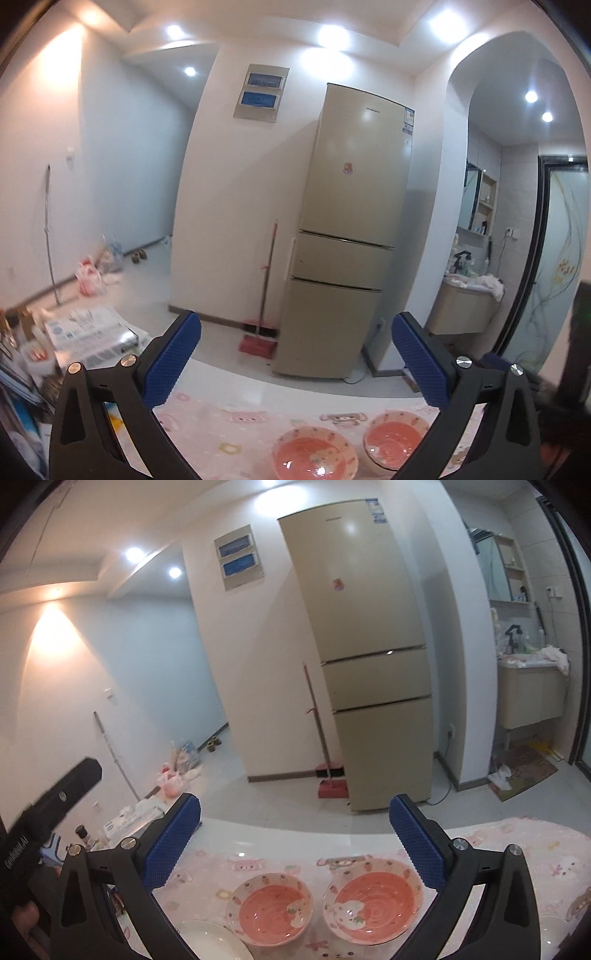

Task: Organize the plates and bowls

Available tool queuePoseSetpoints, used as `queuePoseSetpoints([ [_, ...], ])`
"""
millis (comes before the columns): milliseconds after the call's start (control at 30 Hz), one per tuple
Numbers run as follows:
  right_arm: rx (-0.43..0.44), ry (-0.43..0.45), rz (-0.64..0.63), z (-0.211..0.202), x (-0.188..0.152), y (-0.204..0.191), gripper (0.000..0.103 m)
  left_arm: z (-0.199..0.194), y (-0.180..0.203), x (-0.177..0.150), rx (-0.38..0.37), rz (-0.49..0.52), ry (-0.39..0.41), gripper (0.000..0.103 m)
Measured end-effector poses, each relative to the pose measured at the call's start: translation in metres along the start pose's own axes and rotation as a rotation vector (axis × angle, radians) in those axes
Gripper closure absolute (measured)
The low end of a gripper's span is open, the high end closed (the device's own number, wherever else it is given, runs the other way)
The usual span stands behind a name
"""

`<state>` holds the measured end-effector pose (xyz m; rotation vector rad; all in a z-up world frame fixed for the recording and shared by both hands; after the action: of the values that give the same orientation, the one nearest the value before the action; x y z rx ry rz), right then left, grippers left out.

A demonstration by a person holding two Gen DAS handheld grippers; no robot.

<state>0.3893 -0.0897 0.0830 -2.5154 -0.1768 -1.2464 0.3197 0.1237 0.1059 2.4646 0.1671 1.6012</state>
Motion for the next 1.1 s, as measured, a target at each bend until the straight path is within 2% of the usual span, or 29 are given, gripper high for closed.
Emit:
queuePoseSetpoints([
  [100,0.027,-0.08,-0.023,0.021,-0.021,-0.002,0.0,0.002,-0.002,-0.001,0.009,-0.001,-0.008,0.0],
  [200,0.06,-0.172,0.002,0.042,-0.034,-0.001,0.0,0.01,-0.001,-0.004,0.072,0.05,-0.022,0.0],
  [233,0.102,-0.213,0.028,0.05,-0.04,-0.002,0.0,0.015,-0.001,-0.005,0.085,0.065,-0.043,0.0],
  [267,0.135,-0.247,0.046,0.058,-0.046,-0.003,0.0,0.024,-0.001,-0.01,0.086,0.077,-0.098,0.0],
  [333,0.128,-0.305,0.05,0.068,-0.055,-0.004,0.001,0.043,-0.004,-0.021,0.065,0.066,-0.242,0.0],
  [400,0.097,-0.348,0.036,0.079,-0.063,-0.004,0.009,0.051,-0.008,-0.028,0.084,0.055,-0.287,0.0],
  [500,0.095,-0.41,0.03,0.091,-0.074,-0.005,0.01,0.061,-0.01,-0.038,0.134,0.09,-0.366,0.007],
  [600,0.107,-0.472,0.032,0.102,-0.086,-0.009,0.014,0.072,-0.008,-0.046,0.122,0.102,-0.439,0.03],
  [667,0.102,-0.511,0.07,0.113,-0.097,-0.009,0.014,0.078,-0.011,-0.05,0.13,0.067,-0.459,0.055],
  [733,0.101,-0.537,0.078,0.117,-0.106,-0.01,0.014,0.083,-0.011,-0.054,0.141,0.075,-0.463,0.063],
  [833,0.078,-0.565,0.065,0.122,-0.115,-0.012,0.016,0.091,-0.006,-0.062,0.145,0.107,-0.487,0.063],
  [900,0.067,-0.586,0.066,0.124,-0.118,-0.011,0.027,0.096,-0.005,-0.066,0.129,0.077,-0.499,0.063],
  [967,0.076,-0.612,0.073,0.13,-0.125,-0.012,0.033,0.105,-0.007,-0.072,0.122,0.073,-0.539,0.063],
  [1000,0.081,-0.618,0.074,0.133,-0.128,-0.012,0.039,0.11,-0.009,-0.079,0.138,0.082,-0.576,0.061],
  [1033,0.063,-0.625,0.072,0.137,-0.131,-0.012,0.042,0.117,-0.013,-0.086,0.17,0.097,-0.624,0.054],
  [1067,0.032,-0.626,0.064,0.139,-0.133,-0.01,0.045,0.122,-0.017,-0.093,0.208,0.109,-0.657,0.054],
  [1100,-0.004,-0.628,0.051,0.142,-0.135,-0.01,0.047,0.125,-0.02,-0.096,0.239,0.114,-0.657,0.054],
])
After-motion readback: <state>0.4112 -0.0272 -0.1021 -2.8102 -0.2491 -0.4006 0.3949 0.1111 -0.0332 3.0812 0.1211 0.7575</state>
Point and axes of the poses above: each gripper's, at about its wrist camera, not at the fingertips, and z roughly the way its jaws point, y to its right, x to its top, the point moved 7 cm from there along z, roughly the way its jaws point, and after that the axes turned 12 degrees about -y, right-handed, at the moved point
